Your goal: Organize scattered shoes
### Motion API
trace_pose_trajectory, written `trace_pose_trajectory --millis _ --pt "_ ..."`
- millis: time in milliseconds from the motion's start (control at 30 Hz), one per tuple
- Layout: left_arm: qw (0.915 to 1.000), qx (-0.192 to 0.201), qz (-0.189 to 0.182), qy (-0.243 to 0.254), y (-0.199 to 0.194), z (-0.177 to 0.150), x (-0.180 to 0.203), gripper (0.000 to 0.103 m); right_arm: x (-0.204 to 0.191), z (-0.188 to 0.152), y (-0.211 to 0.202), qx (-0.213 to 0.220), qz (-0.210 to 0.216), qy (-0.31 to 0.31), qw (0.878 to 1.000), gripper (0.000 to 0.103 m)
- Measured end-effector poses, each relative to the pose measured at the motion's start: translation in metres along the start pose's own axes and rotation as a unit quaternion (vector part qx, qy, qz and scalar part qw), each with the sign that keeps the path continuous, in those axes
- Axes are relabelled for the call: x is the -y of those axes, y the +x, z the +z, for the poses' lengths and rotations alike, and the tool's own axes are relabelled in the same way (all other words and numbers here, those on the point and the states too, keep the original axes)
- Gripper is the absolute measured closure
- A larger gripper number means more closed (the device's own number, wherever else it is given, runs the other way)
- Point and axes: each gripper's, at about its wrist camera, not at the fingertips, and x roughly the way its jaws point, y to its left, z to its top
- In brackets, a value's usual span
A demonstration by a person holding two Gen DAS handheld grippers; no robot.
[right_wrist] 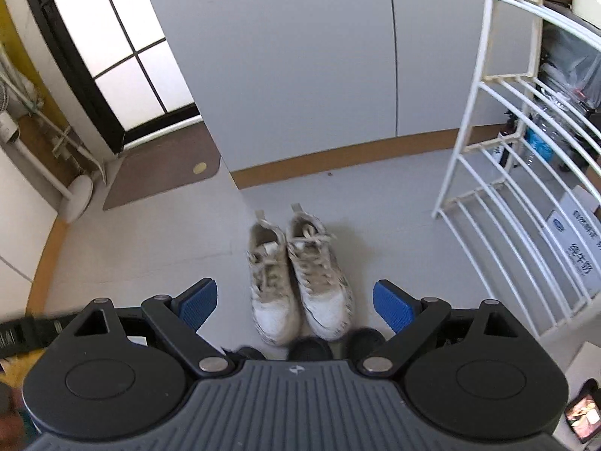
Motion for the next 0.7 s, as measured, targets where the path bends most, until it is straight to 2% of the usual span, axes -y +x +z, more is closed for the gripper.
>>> trace_pose_trajectory --millis 133,300,467,700 --pt "0.9998 0.002 0.018 0.000 -0.007 -0.008 0.018 0.000 0.015 -0.012 -0.029 0.021 0.016 0.006 1.000 0.009" --pt "0.9984 0.013 0.047 0.029 -0.025 -0.019 0.044 0.000 0.024 -0.017 -0.033 0.012 0.028 -0.005 1.000 0.009" --pt "0.9992 0.014 0.027 0.025 -0.029 -0.033 0.057 0.000 0.034 -0.021 -0.024 -0.006 0.018 -0.002 1.000 0.009" --pt "0.9999 0.003 -0.015 -0.008 -0.001 -0.052 0.059 0.000 0.048 -0.029 -0.015 -0.022 0.000 -0.007 1.000 0.009"
